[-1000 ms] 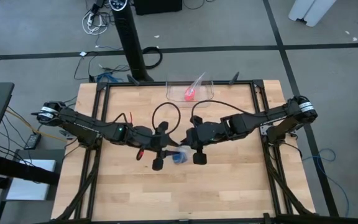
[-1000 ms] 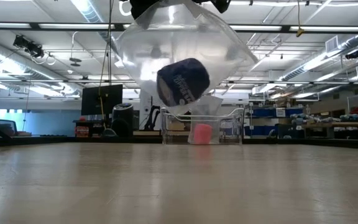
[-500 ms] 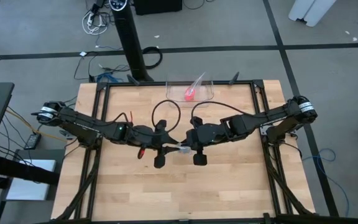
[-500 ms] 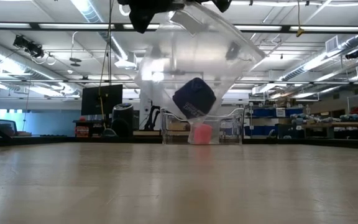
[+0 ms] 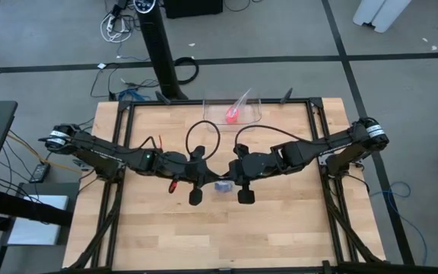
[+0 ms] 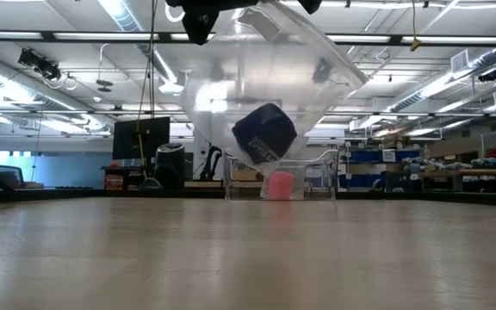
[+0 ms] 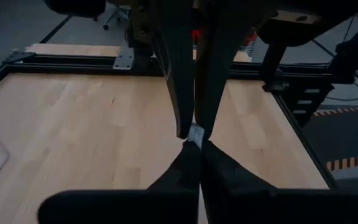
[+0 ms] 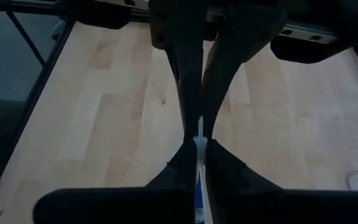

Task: Roll bandage
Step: Close the transparent zip bag

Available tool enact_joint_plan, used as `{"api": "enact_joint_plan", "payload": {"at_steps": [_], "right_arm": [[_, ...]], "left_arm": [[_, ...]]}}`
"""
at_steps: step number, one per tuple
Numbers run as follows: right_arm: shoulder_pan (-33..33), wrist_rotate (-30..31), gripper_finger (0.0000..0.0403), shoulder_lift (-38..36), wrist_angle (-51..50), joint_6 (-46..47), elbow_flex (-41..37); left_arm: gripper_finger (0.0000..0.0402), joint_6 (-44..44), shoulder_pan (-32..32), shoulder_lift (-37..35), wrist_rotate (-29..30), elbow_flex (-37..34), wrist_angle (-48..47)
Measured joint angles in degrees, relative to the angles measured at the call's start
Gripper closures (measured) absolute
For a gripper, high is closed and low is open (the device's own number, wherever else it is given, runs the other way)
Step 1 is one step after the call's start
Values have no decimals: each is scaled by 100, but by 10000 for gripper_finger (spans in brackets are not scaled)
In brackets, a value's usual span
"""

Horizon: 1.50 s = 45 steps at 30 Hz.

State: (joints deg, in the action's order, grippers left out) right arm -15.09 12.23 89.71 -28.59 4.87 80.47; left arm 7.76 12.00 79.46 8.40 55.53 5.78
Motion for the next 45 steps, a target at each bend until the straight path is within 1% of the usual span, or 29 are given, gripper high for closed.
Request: {"api": "enact_joint_plan", "payload": {"at_steps": [11,16,22,25,30,39,45], "right_arm": [[-97,92,389,-4,-80,157,11],[-93,109,389,-4,-201,268,15],[-139,191,389,-4,-390,305,22],[-182,153,389,13,-556,308,4],[-249,199,389,16,-561,311,-2],[-338,302,401,29,-804,483,-13],[-388,390,399,27,-896,517,-13]], "left_arm": [[399,-10,7,7,26,-2,92],[400,-31,8,11,197,-3,101],[400,-152,7,0,234,-4,186],[401,-182,3,-28,313,-4,364],[401,-321,3,-151,341,10,739],[402,-484,97,-452,398,28,674],[401,-473,121,-511,413,26,338]]}}
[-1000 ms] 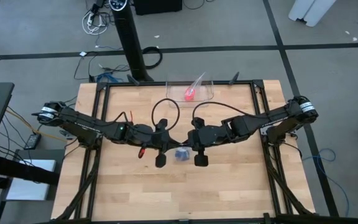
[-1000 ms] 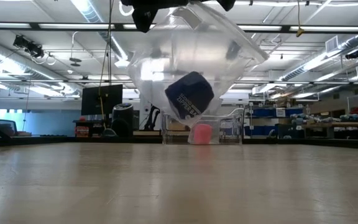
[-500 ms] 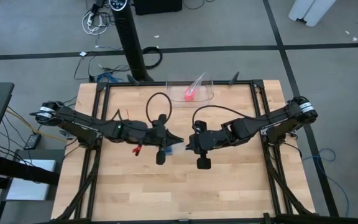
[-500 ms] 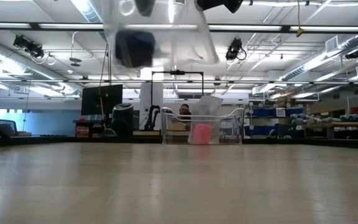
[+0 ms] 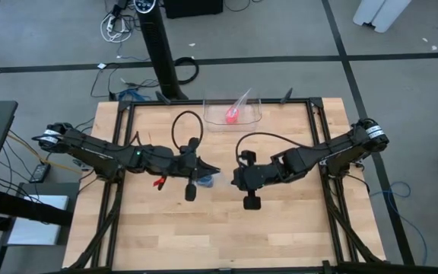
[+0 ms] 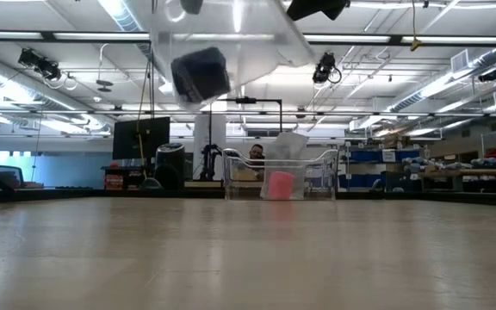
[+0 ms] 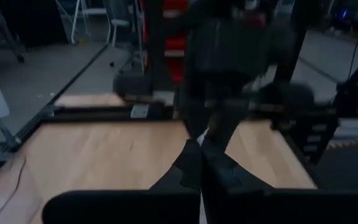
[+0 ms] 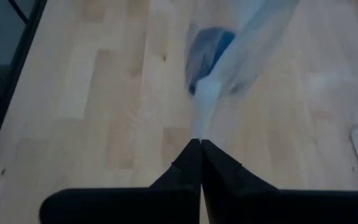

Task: Roll bandage
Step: Close the transparent zip bag

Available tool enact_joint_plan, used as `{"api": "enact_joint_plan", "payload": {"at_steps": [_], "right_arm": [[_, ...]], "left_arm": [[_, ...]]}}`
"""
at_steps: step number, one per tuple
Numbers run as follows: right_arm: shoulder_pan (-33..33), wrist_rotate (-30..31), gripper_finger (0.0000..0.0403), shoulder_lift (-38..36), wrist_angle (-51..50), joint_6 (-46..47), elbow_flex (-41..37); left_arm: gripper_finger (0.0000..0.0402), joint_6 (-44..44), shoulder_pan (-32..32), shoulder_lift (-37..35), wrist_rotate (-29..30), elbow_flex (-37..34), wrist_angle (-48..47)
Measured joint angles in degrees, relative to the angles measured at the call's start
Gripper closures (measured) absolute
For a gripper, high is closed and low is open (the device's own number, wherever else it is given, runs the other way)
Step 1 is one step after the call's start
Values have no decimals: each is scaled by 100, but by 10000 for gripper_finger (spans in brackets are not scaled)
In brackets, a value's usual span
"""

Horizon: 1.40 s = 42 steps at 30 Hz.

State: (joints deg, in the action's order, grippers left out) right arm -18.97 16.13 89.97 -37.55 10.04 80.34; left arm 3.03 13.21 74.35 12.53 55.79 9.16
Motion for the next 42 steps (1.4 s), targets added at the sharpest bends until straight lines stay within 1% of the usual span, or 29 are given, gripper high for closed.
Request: {"api": "enact_joint_plan", "payload": {"at_steps": [3,5,12,15,16,18,21,24,26,28,31,36,39,42], "right_arm": [[-17,8,401,0,3,-2,0],[-35,15,401,0,6,-2,0],[-43,25,401,-4,25,-7,2],[-63,233,398,-10,33,70,2],[-90,353,393,-29,10,105,2],[-163,528,377,-85,-66,168,2],[-278,571,346,-186,-69,317,8],[-424,552,315,-197,-82,481,13],[-551,550,297,-195,1,533,-51],[-682,534,284,-199,268,516,-281],[-917,344,272,-186,720,336,-768],[-1349,205,270,11,1614,-498,-1803],[-1571,406,272,169,1979,-930,-2171],[-1737,686,271,482,2085,-1142,-2245]], "left_arm": [[397,58,2,7,-4,-2,-349],[386,201,2,7,-2,-4,-492],[313,352,25,11,-78,-9,-578],[293,316,31,12,-138,-9,-629],[293,313,31,13,-94,-11,-665],[304,258,31,13,43,-13,-751],[342,181,28,17,63,-17,-890],[374,180,42,17,-370,-17,-1001],[379,205,81,17,-630,-17,-1127],[374,330,155,20,-722,-17,-1264],[355,361,349,68,-703,-18,-1409],[311,194,730,377,-250,-20,-1430],[288,125,861,618,67,-20,-1419],[272,60,939,813,333,-20,-1389]]}}
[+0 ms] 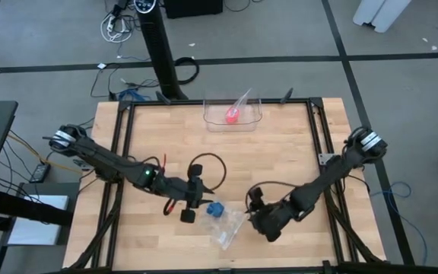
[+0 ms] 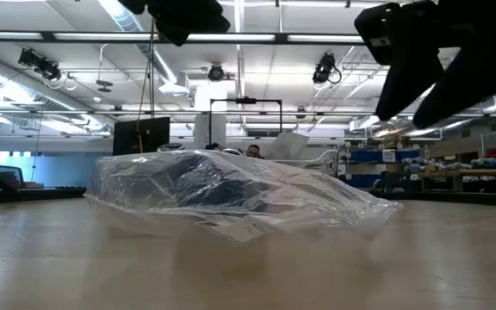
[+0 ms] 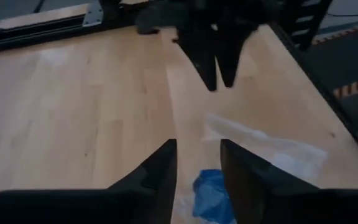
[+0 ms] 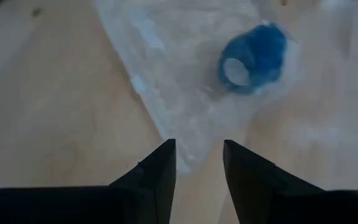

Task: Roll bandage
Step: Close the transparent zip bag

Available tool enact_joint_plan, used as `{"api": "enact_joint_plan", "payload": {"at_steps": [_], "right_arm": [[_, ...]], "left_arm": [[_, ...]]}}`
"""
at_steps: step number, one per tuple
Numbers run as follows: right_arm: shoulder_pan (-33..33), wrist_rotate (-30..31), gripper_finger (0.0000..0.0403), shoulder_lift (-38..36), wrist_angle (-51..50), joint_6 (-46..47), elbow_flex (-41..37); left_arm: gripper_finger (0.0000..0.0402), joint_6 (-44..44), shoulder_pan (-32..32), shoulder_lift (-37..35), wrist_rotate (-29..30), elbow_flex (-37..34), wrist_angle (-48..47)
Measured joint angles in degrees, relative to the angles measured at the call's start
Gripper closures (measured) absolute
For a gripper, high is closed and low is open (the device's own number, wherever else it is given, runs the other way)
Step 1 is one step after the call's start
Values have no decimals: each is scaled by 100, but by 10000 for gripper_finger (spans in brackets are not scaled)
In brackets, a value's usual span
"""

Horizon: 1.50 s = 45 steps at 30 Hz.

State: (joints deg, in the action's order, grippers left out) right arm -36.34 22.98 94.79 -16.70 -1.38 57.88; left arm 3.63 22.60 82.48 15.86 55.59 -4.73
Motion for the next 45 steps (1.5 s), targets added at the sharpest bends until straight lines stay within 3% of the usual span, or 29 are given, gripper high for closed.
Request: {"api": "enact_joint_plan", "payload": {"at_steps": [13,19,27,34,40,45], "right_arm": [[-280,886,273,1481,-5,-1018,675],[-259,798,272,1754,-54,-1264,727],[-132,1143,298,1747,20,-1244,728],[41,1090,395,1752,31,-1236,728],[47,1079,400,1307,-63,-1063,728],[74,1082,401,513,-237,-717,728]], "left_arm": [[264,-31,145,312,489,0,62],[264,-25,152,310,546,0,37],[264,-29,152,310,613,0,74],[264,-27,171,310,673,0,145],[264,-58,299,233,935,0,219],[264,-200,461,-11,1251,0,245]]}}
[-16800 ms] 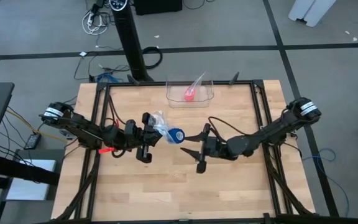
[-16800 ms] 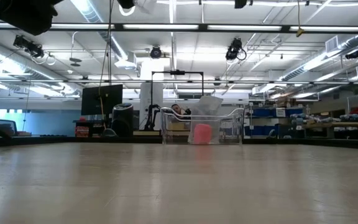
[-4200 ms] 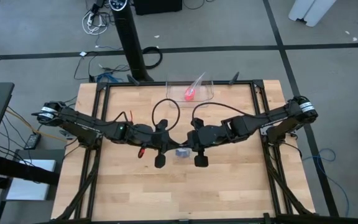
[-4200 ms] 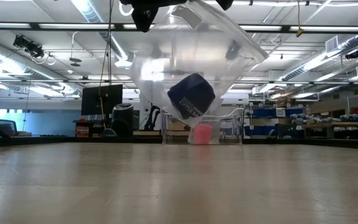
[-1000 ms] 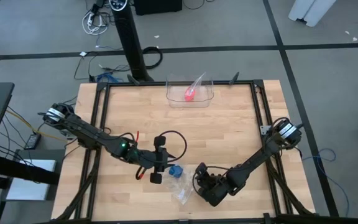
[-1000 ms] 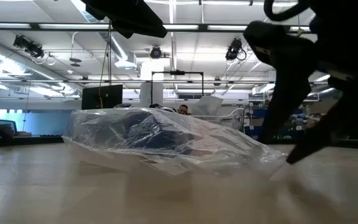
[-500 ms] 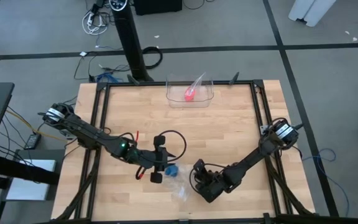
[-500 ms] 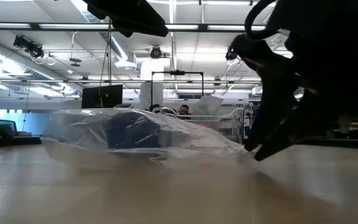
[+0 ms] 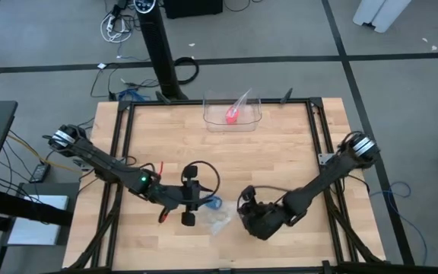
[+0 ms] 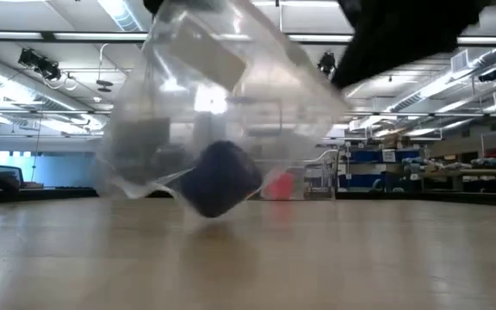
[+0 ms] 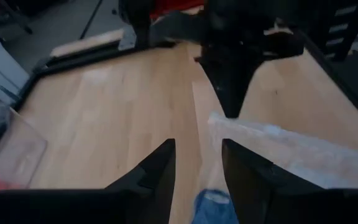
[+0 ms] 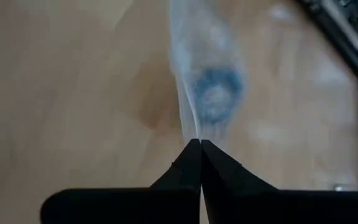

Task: Roll bandage
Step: Close the transparent zip bag

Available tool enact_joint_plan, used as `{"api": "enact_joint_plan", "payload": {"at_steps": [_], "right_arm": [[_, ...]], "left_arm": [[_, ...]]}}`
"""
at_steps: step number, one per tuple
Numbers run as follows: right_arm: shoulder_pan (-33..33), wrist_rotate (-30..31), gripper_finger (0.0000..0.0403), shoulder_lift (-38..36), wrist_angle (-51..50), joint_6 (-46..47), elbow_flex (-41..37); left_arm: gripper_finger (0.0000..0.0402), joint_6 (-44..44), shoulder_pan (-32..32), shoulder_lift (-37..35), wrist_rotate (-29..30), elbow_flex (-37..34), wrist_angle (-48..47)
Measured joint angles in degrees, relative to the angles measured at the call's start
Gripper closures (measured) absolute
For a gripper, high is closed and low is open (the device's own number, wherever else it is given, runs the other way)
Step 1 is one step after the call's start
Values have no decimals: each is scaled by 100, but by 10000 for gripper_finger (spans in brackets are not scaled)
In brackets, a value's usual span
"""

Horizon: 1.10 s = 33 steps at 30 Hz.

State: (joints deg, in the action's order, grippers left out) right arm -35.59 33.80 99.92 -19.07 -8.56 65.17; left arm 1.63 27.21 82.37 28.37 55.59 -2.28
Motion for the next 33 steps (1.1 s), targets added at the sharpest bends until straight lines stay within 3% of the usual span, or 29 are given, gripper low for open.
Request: {"api": "enact_joint_plan", "payload": {"at_steps": [12,15,19,23,27,30,33], "right_arm": [[295,112,402,-1672,-36,700,0],[313,-237,398,-1781,-141,474,0],[184,-537,368,-1474,-171,420,0],[110,-1289,324,-816,-24,1024,0],[-29,-1662,284,-118,253,1617,-2],[-103,-2062,267,183,625,2116,-2],[-121,-2093,262,317,724,2295,-2]], "left_arm": [[264,-273,370,-412,154,7,268],[260,-252,404,-400,201,7,228],[258,-113,451,-383,363,2,39],[258,-61,484,-385,401,2,18],[258,33,484,-385,410,2,22],[258,52,482,-385,416,2,21],[258,52,482,-385,416,2,17]]}}
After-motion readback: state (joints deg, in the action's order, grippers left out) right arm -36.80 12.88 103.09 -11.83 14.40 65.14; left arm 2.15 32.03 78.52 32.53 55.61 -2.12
